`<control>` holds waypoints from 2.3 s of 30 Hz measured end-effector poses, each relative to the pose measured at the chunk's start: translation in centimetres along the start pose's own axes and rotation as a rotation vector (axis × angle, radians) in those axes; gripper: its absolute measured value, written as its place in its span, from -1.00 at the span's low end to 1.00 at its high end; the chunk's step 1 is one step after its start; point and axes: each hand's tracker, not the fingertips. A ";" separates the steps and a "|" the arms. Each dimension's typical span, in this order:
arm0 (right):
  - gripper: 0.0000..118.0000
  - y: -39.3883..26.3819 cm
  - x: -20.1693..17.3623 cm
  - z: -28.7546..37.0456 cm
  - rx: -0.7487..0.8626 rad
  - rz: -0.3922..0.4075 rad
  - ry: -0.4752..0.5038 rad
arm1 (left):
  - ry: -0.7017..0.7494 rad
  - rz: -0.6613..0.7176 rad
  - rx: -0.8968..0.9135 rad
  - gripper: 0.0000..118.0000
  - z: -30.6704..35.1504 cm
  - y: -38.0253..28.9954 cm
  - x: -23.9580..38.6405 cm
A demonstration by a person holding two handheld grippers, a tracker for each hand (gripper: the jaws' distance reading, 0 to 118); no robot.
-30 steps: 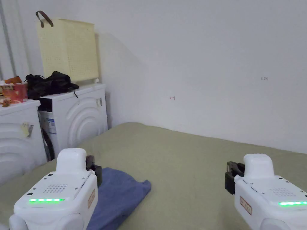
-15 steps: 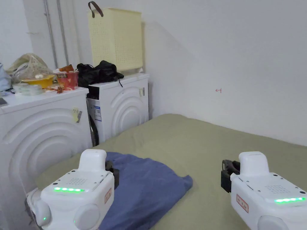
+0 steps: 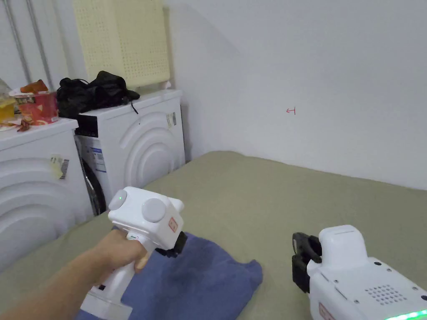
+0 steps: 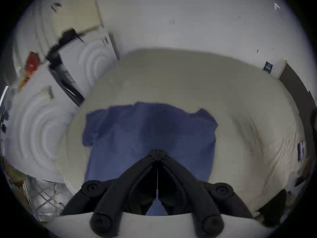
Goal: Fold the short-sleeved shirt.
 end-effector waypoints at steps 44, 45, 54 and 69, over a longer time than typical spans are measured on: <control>-1.00 -5.4 21.8 23.3 -0.124 -0.106 -0.547 | -0.424 -0.285 0.194 -0.99 9.5 6.4 36.2; -1.00 -5.4 22.7 24.6 -0.120 -0.108 -0.579 | -0.459 -0.317 0.200 -0.99 10.1 6.3 39.0; -1.00 -6.3 29.4 36.6 -0.139 -0.177 -0.858 | -0.726 -0.623 0.099 -0.99 10.1 2.7 58.5; -1.00 -8.5 30.6 40.4 -0.160 -0.248 -0.924 | -0.675 -0.649 -0.170 0.84 -1.0 -6.9 64.4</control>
